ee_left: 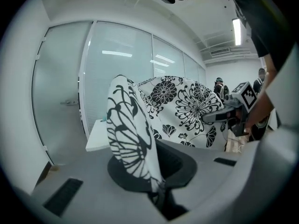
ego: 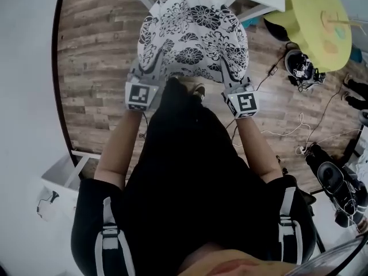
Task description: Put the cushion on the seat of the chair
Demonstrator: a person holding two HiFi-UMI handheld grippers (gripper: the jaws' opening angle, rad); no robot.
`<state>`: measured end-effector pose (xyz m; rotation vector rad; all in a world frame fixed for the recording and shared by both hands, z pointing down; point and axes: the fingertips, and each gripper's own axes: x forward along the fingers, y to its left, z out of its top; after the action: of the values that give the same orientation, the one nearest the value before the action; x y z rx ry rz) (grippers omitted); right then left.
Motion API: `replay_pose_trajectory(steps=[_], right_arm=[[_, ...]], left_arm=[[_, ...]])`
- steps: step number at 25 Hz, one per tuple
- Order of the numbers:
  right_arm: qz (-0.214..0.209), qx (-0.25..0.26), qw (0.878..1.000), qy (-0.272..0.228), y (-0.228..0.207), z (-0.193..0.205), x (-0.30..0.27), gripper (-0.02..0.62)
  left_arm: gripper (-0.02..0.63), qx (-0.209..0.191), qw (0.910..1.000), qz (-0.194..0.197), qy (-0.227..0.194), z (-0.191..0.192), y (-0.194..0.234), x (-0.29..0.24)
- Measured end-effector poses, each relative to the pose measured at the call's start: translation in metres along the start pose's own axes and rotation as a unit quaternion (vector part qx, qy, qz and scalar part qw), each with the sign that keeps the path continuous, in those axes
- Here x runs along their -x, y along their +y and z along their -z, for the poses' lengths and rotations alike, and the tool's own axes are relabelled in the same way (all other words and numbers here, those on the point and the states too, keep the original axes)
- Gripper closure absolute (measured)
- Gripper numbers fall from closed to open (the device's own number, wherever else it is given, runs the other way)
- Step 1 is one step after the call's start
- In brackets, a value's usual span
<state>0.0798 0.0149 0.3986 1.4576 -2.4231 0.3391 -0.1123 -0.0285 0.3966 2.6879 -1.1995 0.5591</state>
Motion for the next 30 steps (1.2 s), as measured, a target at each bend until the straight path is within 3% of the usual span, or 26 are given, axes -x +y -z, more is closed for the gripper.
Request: replay_pose_trajectory(steps=[13,25,30], right_arm=[[0.015,-0.045,0.996,0.078,-0.024,0.116,-0.087,0.568],[0.015,-0.097,0.983,0.156,-0.039,0.264,-0.131,0.568],[0.016,-0.104,0.979,0.177,-0.043,0.306,-0.144,0.568]], left_arm=[[0.574,0.055,0.9944,0.017,0.089,0.128,0.037,-0.09],[0.572,0.086,0.9803,0.047,0.171,0.272,0.028,-0.152],[0.572,0.095,0.9752,0.058,0.192,0.312,0.026,-0.165]])
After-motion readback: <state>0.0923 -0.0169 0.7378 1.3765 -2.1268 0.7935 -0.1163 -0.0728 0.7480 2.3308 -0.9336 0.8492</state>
